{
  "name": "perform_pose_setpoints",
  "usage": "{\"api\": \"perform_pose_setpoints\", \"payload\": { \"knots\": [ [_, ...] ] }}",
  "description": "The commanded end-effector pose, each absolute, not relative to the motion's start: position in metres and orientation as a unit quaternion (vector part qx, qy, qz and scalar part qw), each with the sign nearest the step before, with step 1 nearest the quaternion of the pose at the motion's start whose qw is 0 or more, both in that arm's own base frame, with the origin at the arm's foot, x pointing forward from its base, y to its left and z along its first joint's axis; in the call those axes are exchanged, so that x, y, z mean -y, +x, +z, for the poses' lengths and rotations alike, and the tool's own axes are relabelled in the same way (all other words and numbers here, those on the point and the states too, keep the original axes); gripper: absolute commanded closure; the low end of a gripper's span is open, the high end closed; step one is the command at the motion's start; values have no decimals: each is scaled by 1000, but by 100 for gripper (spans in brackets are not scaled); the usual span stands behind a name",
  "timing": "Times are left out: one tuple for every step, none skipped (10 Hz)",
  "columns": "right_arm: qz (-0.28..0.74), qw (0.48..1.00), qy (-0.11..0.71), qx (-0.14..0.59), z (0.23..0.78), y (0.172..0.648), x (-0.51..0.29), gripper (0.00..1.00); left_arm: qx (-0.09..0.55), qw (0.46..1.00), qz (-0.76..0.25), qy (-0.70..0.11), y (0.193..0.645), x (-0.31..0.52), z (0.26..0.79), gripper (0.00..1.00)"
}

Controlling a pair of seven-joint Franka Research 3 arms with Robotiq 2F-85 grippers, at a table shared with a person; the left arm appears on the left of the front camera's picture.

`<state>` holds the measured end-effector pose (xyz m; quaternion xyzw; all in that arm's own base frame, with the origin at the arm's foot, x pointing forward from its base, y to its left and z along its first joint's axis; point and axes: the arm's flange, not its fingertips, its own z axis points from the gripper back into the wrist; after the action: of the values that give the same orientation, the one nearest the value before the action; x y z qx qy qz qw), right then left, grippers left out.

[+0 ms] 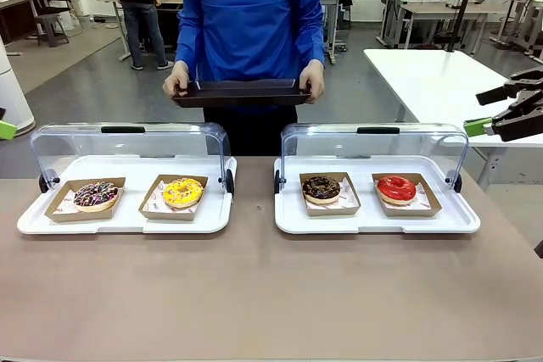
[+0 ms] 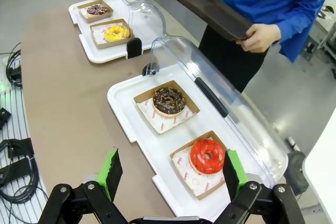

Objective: Provide the desired donut to the person.
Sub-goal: Pick up and lift the Paper togo box containing the Donut pointed at by the person.

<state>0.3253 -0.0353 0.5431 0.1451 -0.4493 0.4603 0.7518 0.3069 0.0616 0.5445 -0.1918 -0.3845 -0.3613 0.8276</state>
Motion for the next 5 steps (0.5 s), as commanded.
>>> {"api": "perform_pose_setpoints", "payload": {
  "knots": [
    [463, 751, 152, 446, 542, 324, 35, 0, 383, 828, -360, -195, 307, -62, 544, 0],
    [463, 751, 152, 446, 542, 324, 35, 0, 383, 828, -360, -195, 307, -62, 544, 0],
    [463, 751, 152, 446, 542, 324, 35, 0, 383, 828, -360, -195, 307, -62, 544, 0],
    [463, 751, 152, 446, 542, 324, 35, 0, 383, 828, -360, -195, 307, -62, 544, 0],
    [463, 751, 152, 446, 542, 324, 35, 0, 383, 828, -360, -195, 307, -62, 544, 0]
  ]
}}
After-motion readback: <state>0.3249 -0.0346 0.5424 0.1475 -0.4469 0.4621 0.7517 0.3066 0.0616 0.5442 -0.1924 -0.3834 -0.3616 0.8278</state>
